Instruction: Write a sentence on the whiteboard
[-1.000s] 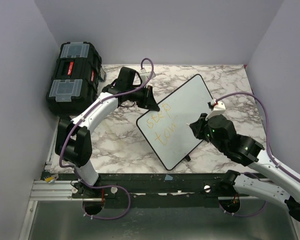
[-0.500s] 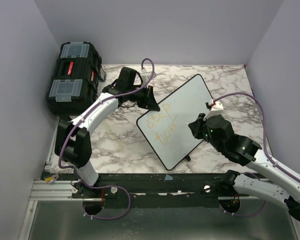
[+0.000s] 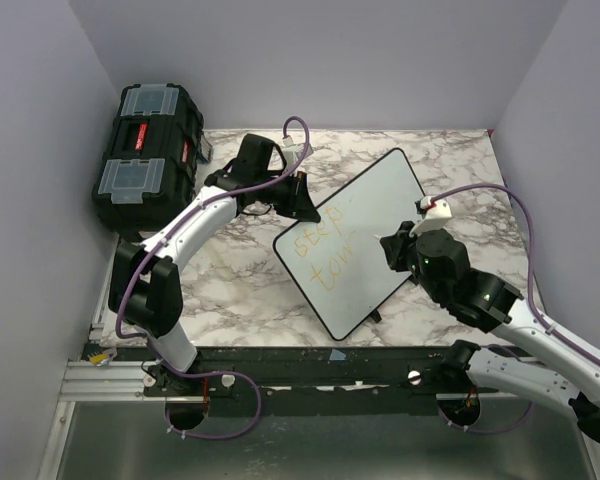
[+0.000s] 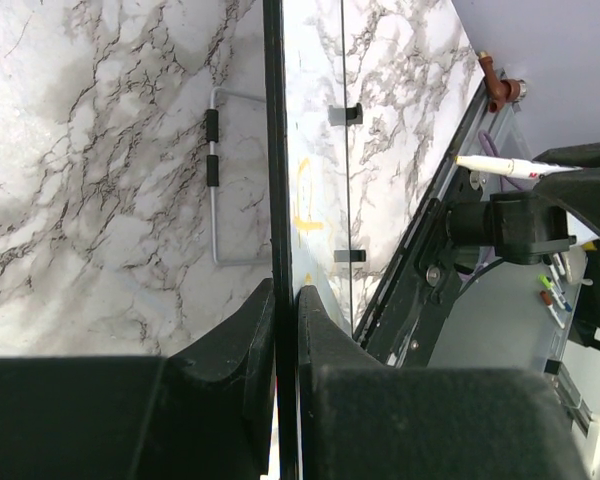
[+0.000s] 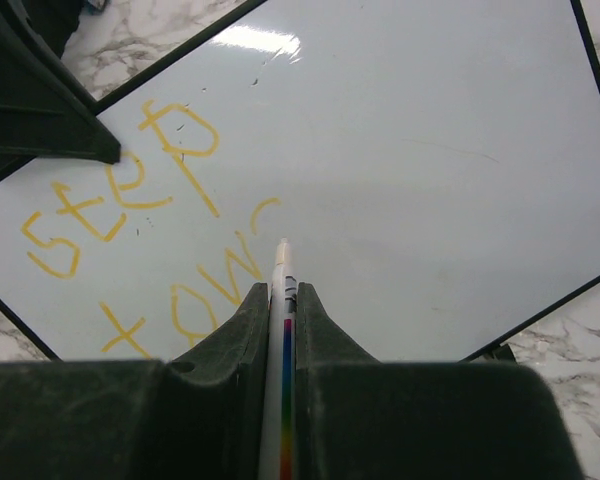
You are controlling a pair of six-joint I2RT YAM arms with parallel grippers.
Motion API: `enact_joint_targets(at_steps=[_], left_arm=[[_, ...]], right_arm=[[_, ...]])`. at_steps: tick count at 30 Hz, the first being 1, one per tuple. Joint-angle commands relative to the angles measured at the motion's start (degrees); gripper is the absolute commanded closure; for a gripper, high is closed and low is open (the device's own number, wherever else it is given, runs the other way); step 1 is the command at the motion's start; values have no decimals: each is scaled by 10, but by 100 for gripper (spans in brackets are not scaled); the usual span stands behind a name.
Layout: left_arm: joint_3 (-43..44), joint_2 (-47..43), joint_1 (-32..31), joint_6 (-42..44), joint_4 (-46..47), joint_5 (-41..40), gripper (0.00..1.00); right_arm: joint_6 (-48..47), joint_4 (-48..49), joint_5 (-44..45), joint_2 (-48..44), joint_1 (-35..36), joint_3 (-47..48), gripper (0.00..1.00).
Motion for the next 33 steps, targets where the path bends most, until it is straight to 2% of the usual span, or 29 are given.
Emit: enact_joint_targets(at_steps=[1,16,33], left_arm=[[0,-29,-10,41,23,-35,100],[-3,-39,-15,42,16,-55,100],[7,-37,-16,42,3,-70,100]], right_arm=[[-5,10,53,-7,3,-4,99],[9,-10,80,-31,2,-14,99],[-36,23,45,-21,21,-8,99]])
